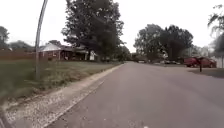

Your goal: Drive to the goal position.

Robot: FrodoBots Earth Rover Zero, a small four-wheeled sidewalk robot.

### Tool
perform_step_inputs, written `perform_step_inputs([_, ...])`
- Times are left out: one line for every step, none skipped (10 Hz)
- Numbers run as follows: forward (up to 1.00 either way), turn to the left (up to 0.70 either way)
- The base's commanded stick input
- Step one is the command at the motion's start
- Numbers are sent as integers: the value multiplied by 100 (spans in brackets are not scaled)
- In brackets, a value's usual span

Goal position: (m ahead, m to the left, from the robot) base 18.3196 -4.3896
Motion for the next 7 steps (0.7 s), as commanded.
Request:
perform_step_inputs([70, 0])
perform_step_inputs([70, 0])
perform_step_inputs([70, 0])
perform_step_inputs([70, 0])
perform_step_inputs([70, -6])
perform_step_inputs([70, -35])
perform_step_inputs([70, -35])
